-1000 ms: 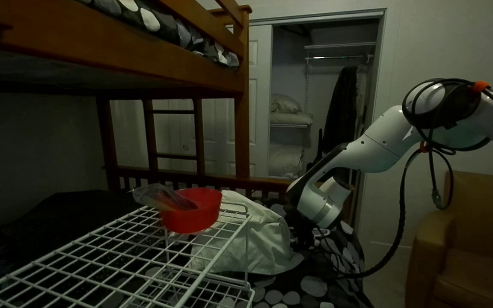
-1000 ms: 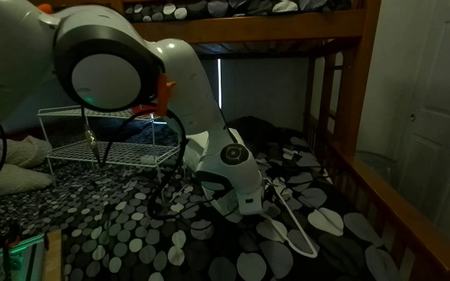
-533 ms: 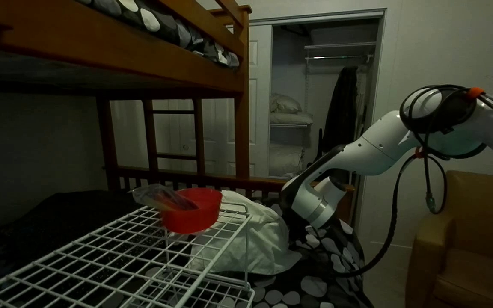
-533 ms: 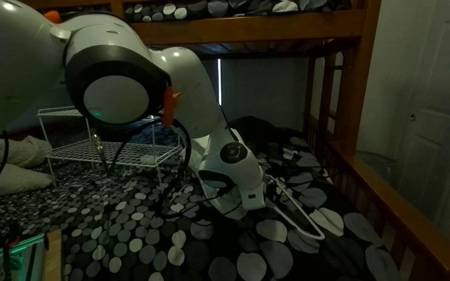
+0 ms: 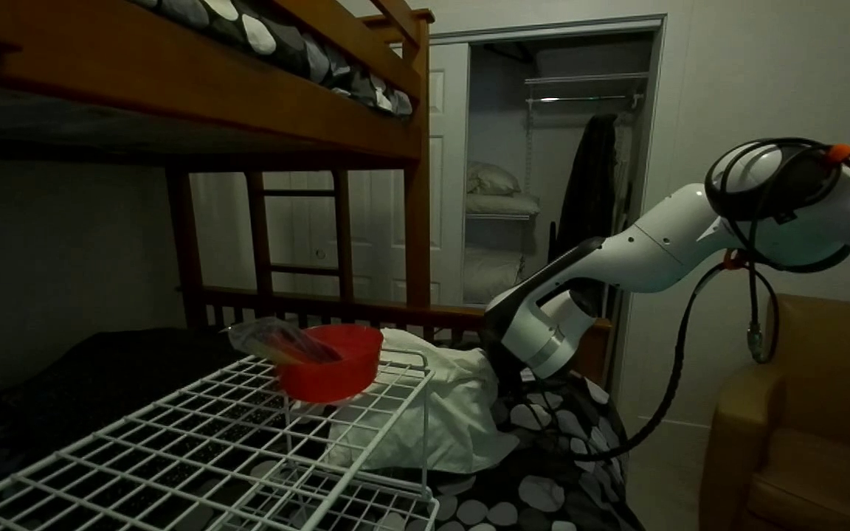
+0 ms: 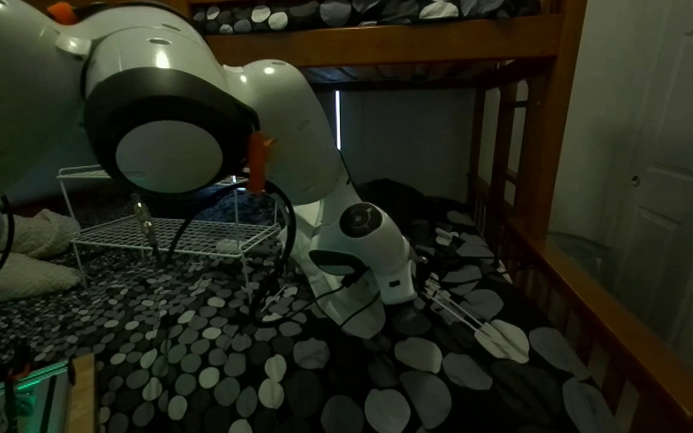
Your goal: Pick up the white coat hanger and put it on the top shelf of the white racks
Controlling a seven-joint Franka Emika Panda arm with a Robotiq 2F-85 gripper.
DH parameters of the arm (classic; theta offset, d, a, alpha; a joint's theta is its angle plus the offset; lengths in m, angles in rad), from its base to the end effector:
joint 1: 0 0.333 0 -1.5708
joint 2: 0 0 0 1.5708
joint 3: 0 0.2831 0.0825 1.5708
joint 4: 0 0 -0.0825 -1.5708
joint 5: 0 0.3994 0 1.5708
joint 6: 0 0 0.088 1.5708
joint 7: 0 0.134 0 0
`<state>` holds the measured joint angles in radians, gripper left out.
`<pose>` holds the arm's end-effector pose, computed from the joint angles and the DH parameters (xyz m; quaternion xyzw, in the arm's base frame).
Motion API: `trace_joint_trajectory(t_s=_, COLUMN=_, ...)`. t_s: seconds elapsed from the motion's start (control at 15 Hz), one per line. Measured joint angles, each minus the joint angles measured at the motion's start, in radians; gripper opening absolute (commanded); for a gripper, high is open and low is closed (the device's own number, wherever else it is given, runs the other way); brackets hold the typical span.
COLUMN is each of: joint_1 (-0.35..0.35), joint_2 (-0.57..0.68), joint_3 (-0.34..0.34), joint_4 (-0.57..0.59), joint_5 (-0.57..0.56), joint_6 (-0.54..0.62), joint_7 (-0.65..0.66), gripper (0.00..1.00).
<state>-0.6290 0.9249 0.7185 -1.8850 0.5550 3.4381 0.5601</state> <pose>0.6552 -0.0344 0.1118 -0.6743 0.6325 -0.2113 0.3171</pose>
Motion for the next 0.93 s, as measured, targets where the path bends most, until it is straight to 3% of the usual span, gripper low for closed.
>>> trace_joint_trajectory(t_s=0.2, joint_1=-0.006, joint_2=-0.095, joint_3=-0.048, joint_4=-0.04, joint_5=-0.016, joint_6=-0.04, joint_7=-0.026, gripper=0.01)
trace_joint_trajectory(t_s=0.53, joint_1=-0.066, joint_2=-0.376, joint_3=-0.128, joint_4=-0.184, joint_5=-0.03, joint_6=-0.22, joint_7=-0.134, gripper=0.01)
trace_joint_trajectory(t_s=0.93, joint_1=-0.078, joint_2=-0.727, joint_3=-0.237, joint_4=-0.297, joint_5=-0.034, joint_6=-0.333, joint_7=-0.159, gripper=0.01)
